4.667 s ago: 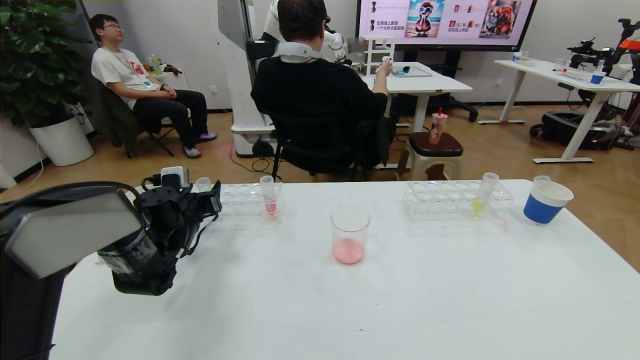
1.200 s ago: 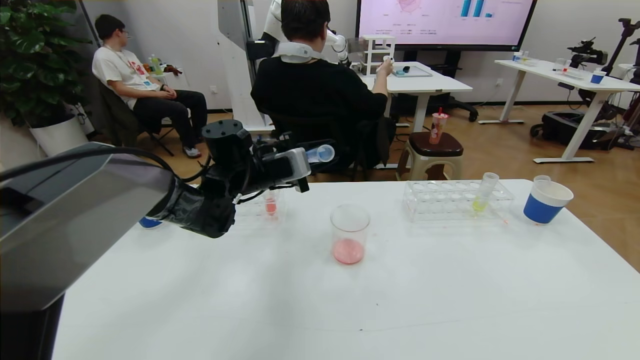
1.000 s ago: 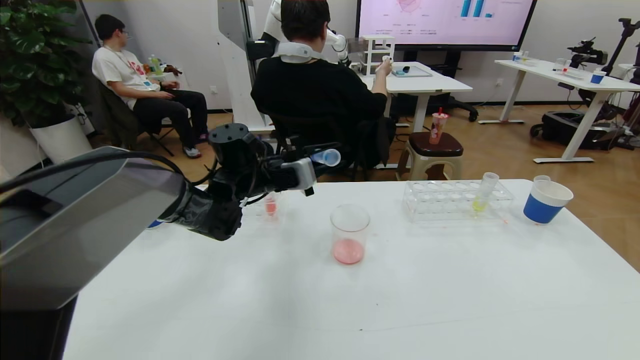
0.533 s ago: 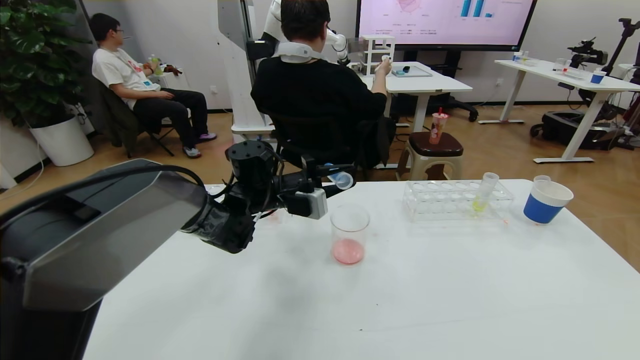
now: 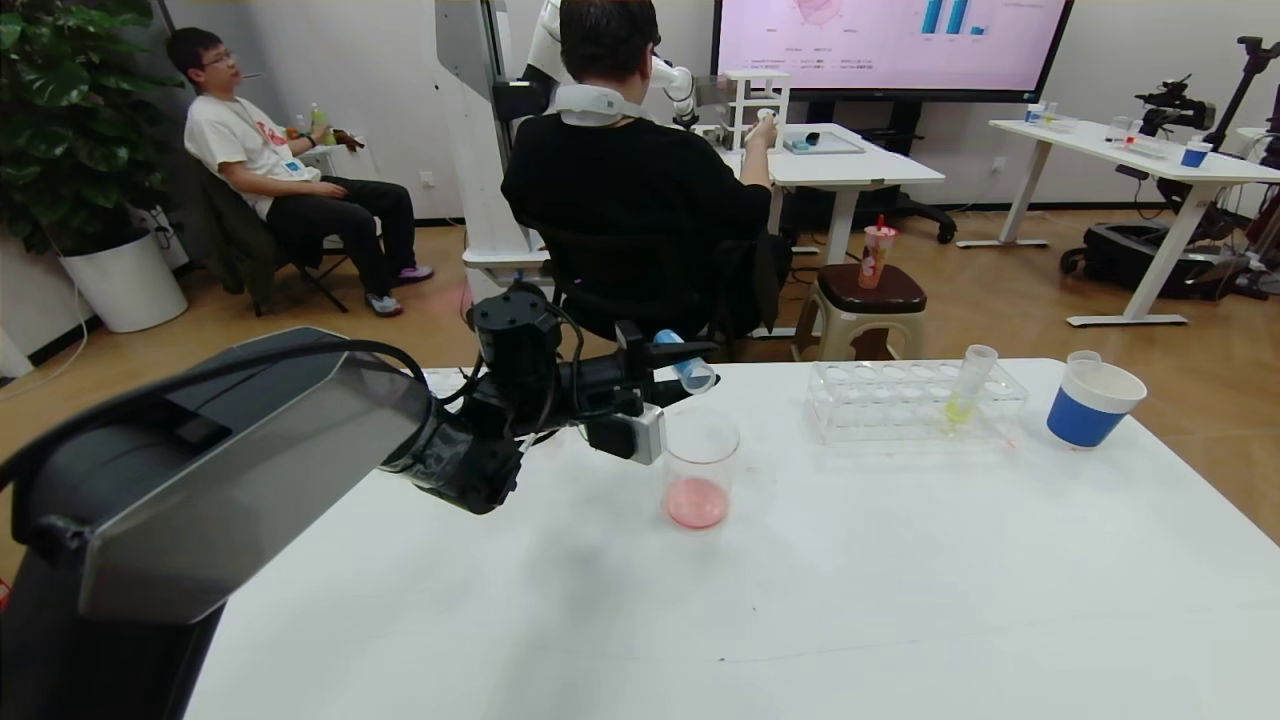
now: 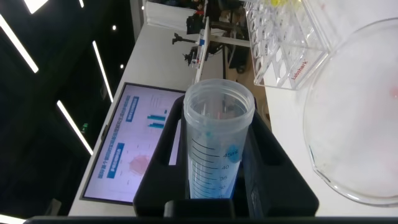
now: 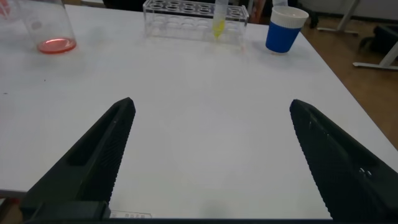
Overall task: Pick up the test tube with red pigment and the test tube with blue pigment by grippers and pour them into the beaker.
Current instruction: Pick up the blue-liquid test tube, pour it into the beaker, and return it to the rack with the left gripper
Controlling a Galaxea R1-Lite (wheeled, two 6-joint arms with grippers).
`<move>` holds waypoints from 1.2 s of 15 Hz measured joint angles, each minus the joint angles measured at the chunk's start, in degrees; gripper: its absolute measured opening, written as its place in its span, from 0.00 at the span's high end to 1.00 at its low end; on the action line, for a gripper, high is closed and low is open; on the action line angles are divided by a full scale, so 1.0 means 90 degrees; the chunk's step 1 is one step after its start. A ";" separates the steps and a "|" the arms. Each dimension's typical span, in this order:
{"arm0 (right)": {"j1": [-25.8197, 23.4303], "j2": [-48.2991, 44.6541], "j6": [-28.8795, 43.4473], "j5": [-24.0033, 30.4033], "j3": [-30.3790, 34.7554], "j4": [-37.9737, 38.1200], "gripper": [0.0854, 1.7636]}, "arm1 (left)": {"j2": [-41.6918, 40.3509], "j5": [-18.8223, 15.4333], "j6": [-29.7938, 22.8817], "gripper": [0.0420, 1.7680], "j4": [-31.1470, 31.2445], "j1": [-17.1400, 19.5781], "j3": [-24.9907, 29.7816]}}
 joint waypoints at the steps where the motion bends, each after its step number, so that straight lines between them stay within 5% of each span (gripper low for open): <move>1: 0.0003 0.0000 0.0000 0.0003 0.0000 0.0000 0.02 | 0.0041 0.0007 0.0194 0.73 0.0011 0.0019 0.0020; 18: 0.0000 0.0000 0.0000 0.0000 0.0000 0.0000 0.02 | 0.0153 0.0782 0.2037 0.73 0.0042 0.0123 -0.0080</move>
